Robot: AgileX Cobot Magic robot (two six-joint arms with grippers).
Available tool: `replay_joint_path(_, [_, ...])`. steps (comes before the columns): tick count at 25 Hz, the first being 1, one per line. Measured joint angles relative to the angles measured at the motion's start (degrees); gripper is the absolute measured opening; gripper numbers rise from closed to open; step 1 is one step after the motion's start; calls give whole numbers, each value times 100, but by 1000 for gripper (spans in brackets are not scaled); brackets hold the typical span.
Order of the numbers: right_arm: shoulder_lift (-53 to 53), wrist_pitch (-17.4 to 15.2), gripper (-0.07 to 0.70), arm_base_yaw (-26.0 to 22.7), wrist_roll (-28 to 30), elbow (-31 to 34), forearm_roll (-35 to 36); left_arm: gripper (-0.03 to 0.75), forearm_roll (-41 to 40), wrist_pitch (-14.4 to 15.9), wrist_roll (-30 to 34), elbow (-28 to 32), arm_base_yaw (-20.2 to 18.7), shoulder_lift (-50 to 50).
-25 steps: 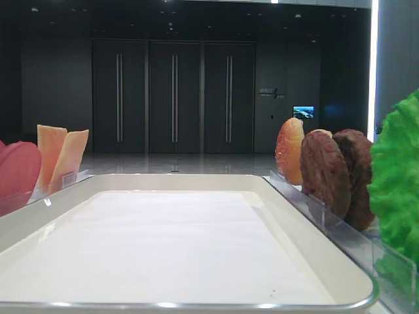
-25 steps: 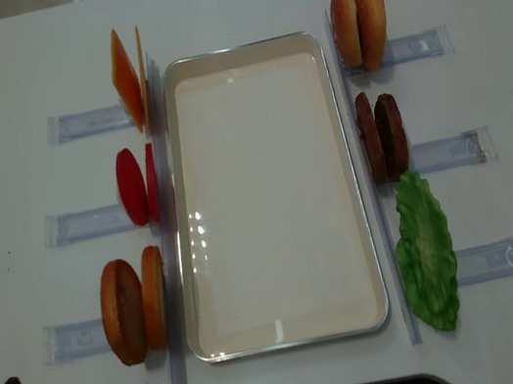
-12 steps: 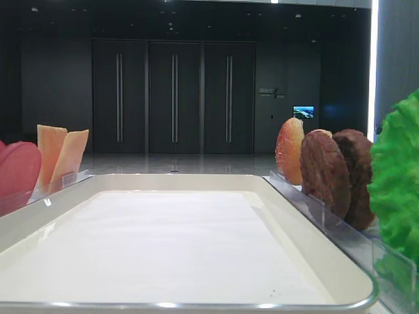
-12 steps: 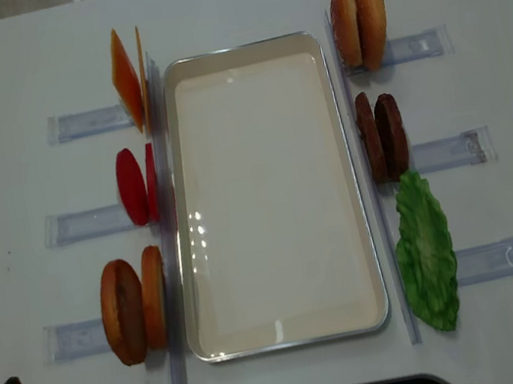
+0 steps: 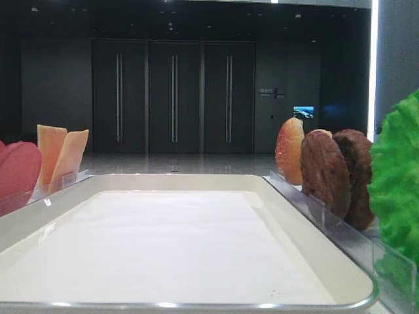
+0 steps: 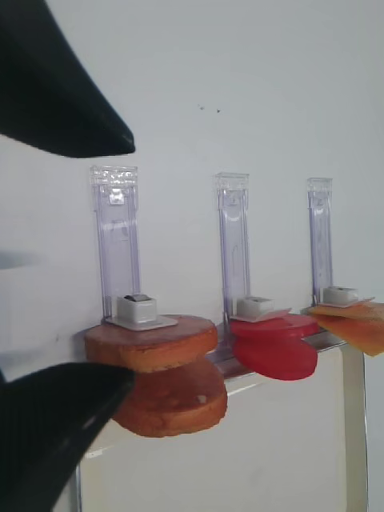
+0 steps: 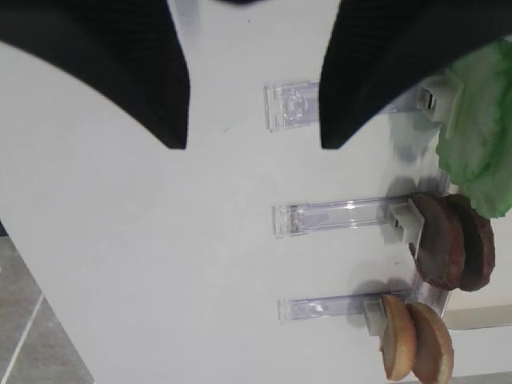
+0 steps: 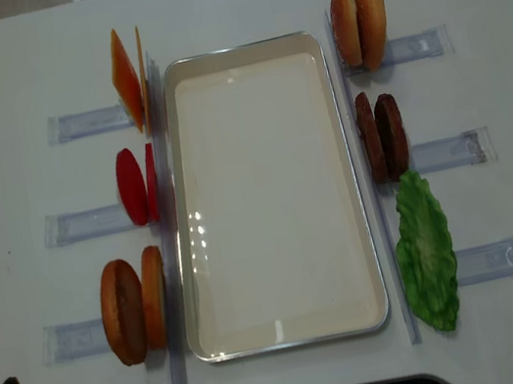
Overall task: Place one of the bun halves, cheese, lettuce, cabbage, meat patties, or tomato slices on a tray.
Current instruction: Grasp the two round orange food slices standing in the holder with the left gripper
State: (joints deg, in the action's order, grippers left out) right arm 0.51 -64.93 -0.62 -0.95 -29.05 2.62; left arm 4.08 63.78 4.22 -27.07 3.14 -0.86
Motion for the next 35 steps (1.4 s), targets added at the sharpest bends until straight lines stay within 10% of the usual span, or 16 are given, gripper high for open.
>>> replay_joint_path(14, [0,0,355,0,0,0,0,517,-138,352,-481,-309,0,1580])
replay_joint_path(35, [0,0,355,0,0,0,0,517,-408,-215,-940,-1770,0,6330])
